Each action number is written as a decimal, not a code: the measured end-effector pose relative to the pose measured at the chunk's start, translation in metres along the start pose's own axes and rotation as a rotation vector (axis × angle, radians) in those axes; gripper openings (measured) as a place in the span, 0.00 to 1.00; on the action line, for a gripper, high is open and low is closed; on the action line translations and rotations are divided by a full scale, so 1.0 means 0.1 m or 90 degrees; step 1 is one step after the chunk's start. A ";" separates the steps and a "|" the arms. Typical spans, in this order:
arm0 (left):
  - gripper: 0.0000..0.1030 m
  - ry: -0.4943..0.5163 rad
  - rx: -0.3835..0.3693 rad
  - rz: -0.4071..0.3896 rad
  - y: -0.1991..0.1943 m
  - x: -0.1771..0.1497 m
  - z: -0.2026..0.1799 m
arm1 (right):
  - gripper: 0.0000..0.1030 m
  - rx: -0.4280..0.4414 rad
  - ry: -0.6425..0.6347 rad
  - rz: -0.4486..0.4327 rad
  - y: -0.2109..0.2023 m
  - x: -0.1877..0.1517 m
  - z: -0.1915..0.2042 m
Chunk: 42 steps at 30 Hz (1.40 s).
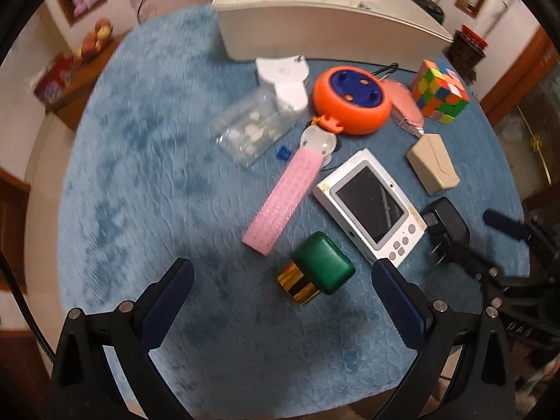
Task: Organize rigid objects
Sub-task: 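Withdraw both tools from the bin back over the remaining items, then grasp the green lipstick with the left tool while the right tool grasps the black charger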
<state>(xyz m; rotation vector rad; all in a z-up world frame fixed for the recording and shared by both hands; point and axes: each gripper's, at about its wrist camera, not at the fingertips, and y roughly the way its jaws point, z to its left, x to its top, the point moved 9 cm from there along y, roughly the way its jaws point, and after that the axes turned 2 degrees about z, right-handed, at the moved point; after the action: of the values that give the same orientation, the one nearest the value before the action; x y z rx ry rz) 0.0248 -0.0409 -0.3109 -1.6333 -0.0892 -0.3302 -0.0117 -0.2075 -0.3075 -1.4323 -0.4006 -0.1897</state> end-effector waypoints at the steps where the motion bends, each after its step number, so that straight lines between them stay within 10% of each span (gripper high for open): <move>1: 0.98 -0.019 -0.009 0.011 0.02 0.00 0.01 | 0.74 0.000 -0.002 0.003 0.02 0.00 0.01; 13: 0.98 -0.180 -0.039 0.088 0.26 -0.10 0.09 | 0.57 0.028 -0.012 0.026 0.22 -0.02 0.10; 29: 0.87 -0.230 -0.002 0.135 0.60 -0.30 0.05 | 0.43 0.051 0.030 0.036 0.26 0.04 0.04; 34: 0.52 -0.255 -0.032 0.130 0.59 -0.15 0.03 | 0.43 0.051 0.035 0.040 0.24 0.02 0.02; 42: 0.51 -0.306 -0.096 0.158 0.64 -0.22 0.17 | 0.42 0.067 0.058 0.041 0.17 0.00 -0.05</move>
<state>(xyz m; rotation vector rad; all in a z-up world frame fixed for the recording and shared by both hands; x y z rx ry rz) 0.0228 -0.0275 -0.3789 -1.8236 -0.2269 0.2561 -0.0043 -0.2097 -0.3239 -1.3261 -0.2849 -0.1783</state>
